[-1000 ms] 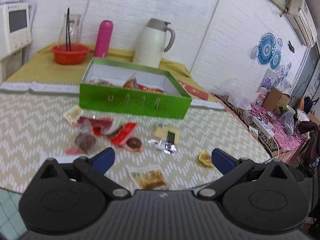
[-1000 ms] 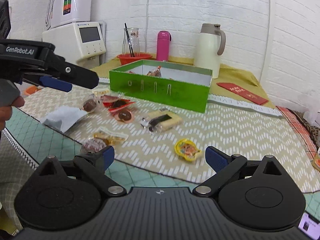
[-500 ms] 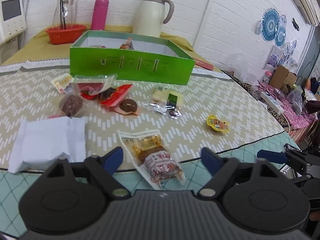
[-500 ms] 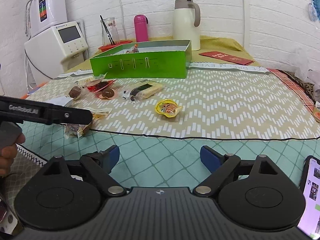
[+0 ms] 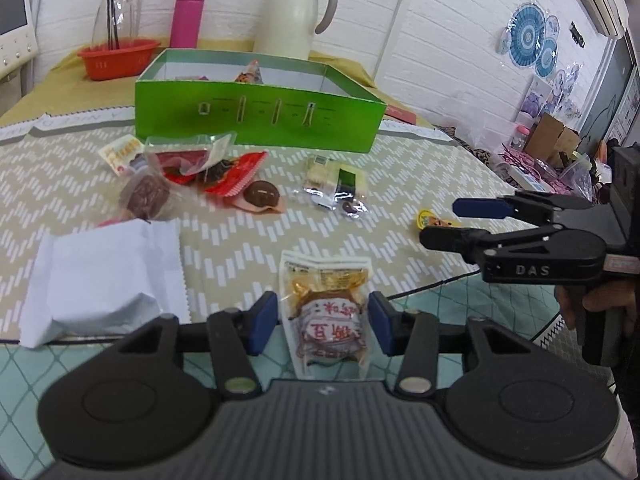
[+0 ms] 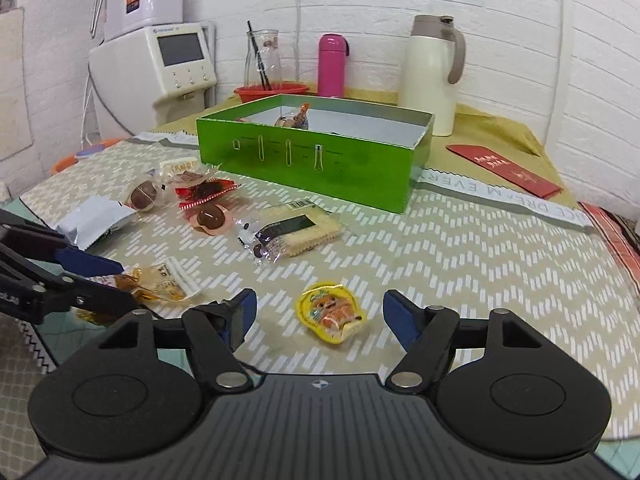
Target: Organize snacks
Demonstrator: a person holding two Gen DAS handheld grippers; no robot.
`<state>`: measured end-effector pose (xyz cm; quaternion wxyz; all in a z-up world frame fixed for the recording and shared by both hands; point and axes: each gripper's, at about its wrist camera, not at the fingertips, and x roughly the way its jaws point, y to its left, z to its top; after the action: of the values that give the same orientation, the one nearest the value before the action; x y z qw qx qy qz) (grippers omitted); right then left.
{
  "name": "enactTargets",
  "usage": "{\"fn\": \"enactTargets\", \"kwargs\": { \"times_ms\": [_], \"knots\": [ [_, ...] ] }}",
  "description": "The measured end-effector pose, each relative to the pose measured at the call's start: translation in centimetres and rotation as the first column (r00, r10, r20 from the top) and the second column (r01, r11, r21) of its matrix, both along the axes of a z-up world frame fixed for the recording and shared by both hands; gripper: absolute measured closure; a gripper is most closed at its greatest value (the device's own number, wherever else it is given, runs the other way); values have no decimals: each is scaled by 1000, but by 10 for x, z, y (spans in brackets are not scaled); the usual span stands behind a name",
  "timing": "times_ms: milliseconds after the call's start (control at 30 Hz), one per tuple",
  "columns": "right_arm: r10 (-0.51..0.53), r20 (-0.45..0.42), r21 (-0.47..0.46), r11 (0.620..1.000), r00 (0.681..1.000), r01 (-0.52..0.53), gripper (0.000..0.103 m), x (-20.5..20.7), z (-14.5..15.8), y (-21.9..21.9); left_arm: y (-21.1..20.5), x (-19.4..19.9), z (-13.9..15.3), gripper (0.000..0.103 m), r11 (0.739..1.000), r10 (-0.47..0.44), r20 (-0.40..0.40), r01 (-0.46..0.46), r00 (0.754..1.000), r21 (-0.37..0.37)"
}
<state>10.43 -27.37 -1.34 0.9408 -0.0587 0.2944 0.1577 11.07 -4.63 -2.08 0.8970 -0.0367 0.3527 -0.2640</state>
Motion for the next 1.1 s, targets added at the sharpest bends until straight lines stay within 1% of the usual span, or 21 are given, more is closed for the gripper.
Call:
{"fn": "enactTargets", "kwargs": {
  "times_ms": [33,67,100,167,233,267,300,333,467,567,633,667,767,833,867,900,933,967,1000,1033,1100],
  "knots": [
    [13,-11,-16,1000,1000,-13,7,6,-2,0,0,0,0,55,1000,0,-1,0,1000,-1],
    [27,-28,-27,999,999,-28,36,11,-4,-1,0,0,0,55,1000,0,-1,0,1000,-1],
    [33,-52,-29,999,998,-35,35,14,-5,-2,1,0,0,55,1000,0,-2,0,1000,-1],
    [-15,-84,-13,1000,996,14,34,9,-4,-3,1,-1,0,55,1000,-1,-3,1,1000,-1],
    [-63,-108,36,997,992,68,29,-4,0,-2,0,-1,0,54,1000,-1,-4,1,1000,2],
    [-53,-97,73,995,994,61,12,-13,2,-1,-2,-1,0,54,1000,-2,-3,2,1000,5],
    [-46,-93,101,993,995,55,3,-19,3,0,-3,-1,0,54,1000,-5,-1,5,1000,8],
    [-48,-94,104,993,994,58,0,-24,3,2,-4,-1,0,54,1000,-6,1,6,1000,11],
    [-67,-62,43,997,996,70,0,-32,0,10,-6,-5,0,53,1000,-7,5,7,1000,15],
    [-79,-66,33,996,995,81,4,-27,-3,9,-6,-5,-1,47,1000,-12,7,12,1000,10],
    [-94,-73,40,994,993,98,7,-24,-4,6,-6,-4,-1,47,1000,-11,5,11,1000,7],
    [-100,-76,41,994,992,103,7,-23,-5,6,-6,-3,-1,48,1000,-12,5,11,1000,8],
    [-117,-79,49,991,990,121,8,-23,-7,5,-8,-3,-1,56,1000,-17,11,17,1000,18],
    [-123,-78,51,991,989,127,8,-23,-8,5,-9,-4,-1,56,999,-20,19,19,1000,27],
    [-127,-79,50,990,989,131,10,-22,-9,6,-10,-4,-1,56,999,-23,27,22,999,35],
    [-130,-80,49,990,988,134,13,-21,-10,7,-11,-5,-2,57,999,-24,36,22,999,42],
    [-134,-67,42,990,989,137,39,-22,-11,8,-12,-6,-3,56,999,-22,45,19,999,48],
    [-142,-55,30,989,988,144,38,-22,-11,9,-12,-6,-3,57,999,-18,48,15,999,49],
    [-147,-55,26,988,988,149,38,-21,-11,10,-11,-6,-2,58,999,-9,40,8,999,37],
    [-157,-59,25,987,986,159,38,-21,-10,11,-8,-4,0,60,1000,-5,21,5,1000,4],
    [-150,-47,34,988,988,152,38,-23,-5,14,1,2,7,61,994,-38,-32,34,999,-105]
  ]
}}
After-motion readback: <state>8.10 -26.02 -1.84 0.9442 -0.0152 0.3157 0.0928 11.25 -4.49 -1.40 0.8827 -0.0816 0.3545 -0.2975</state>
